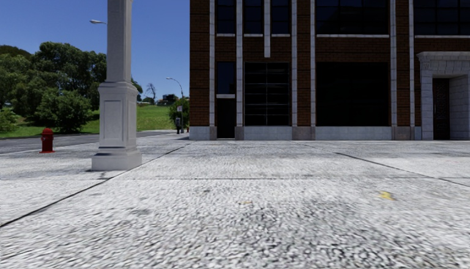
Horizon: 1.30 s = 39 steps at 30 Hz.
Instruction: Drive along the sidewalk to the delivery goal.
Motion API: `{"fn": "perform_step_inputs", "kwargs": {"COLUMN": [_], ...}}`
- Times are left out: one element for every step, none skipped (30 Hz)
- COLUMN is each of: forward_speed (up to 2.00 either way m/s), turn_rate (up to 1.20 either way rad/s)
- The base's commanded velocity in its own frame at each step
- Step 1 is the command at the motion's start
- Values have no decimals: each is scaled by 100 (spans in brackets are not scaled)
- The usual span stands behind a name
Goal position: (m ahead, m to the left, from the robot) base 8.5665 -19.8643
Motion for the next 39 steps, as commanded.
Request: {"fn": "perform_step_inputs", "kwargs": {"forward_speed": [112, 112, 112, 112, 112, 112, 112, 112, 112, 112, 112, 112, 112, 112, 112, 112, 112, 112, 112, 112, 112, 112, 113, 113, 113, 113, 114, 114, 114, 114, 114, 114, 114, 114, 114, 114, 114, 114, 115], "turn_rate": [0, 0, 0, 0, 0, 0, 0, 0, 0, 0, 0, 0, 0, 0, 0, 0, 0, 0, 0, 0, 0, 0, 0, 0, 0, 0, 0, 0, 0, 0, 0, 0, 0, 0, 0, -4, -17, -27, -35]}}
